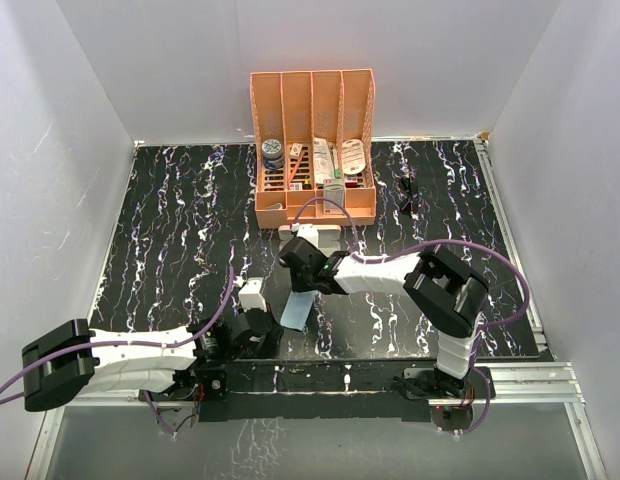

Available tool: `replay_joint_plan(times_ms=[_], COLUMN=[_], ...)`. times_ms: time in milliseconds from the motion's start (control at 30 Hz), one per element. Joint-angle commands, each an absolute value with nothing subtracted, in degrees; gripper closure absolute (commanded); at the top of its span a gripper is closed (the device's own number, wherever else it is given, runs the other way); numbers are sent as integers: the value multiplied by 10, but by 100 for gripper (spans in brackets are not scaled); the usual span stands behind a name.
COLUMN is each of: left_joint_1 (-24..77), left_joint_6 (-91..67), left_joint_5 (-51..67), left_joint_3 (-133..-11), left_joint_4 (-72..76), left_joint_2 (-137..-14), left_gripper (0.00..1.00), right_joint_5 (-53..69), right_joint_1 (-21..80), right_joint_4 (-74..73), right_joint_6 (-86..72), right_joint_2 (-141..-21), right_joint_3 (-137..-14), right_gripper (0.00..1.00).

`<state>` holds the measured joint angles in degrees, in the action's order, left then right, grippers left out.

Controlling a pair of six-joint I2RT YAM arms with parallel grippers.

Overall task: Organize the sunglasses
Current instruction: Adjust the glasses cleaning cloth at the center of the board.

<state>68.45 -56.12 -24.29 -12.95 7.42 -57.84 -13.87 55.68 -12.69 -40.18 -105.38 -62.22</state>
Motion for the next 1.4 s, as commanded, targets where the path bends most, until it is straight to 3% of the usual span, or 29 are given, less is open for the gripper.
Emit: replay_joint_plan(times_ms=[0, 433, 833, 933, 1000, 1067, 1367], left_joint_1=[687, 688, 687, 687, 687, 687, 687], left_joint_6=[-557, -550, -518, -500, -487, -478, -471], left_joint_5=[-243, -250, -301, -303, -297, -283, -284], left_joint_3=[-123, -135, -180, -183, -188, -191, -201], left_joint_4=[53, 31, -74, -57, -38, -11, 54], left_joint_2=[-573, -567, -487, -490, -510, -542, -590], left_gripper=[100, 100, 100, 100, 93, 100, 100], right_joint_5=[-184, -175, -180, -175, -173, -171, -169], right_joint_1=[546, 552, 553, 554, 554, 554, 561], right_joint_4=[-178, -183, -186, -185, -182, -180, -184], right_joint_6=[-366, -362, -363, -368, -371, -375, -386], right_joint_2=[-1066, -1012, -941, -936, -934, -930, -906], right_joint_3=[-615, -611, -588, -579, -573, -567, -553], right_gripper=[100, 100, 96, 96, 96, 96, 96])
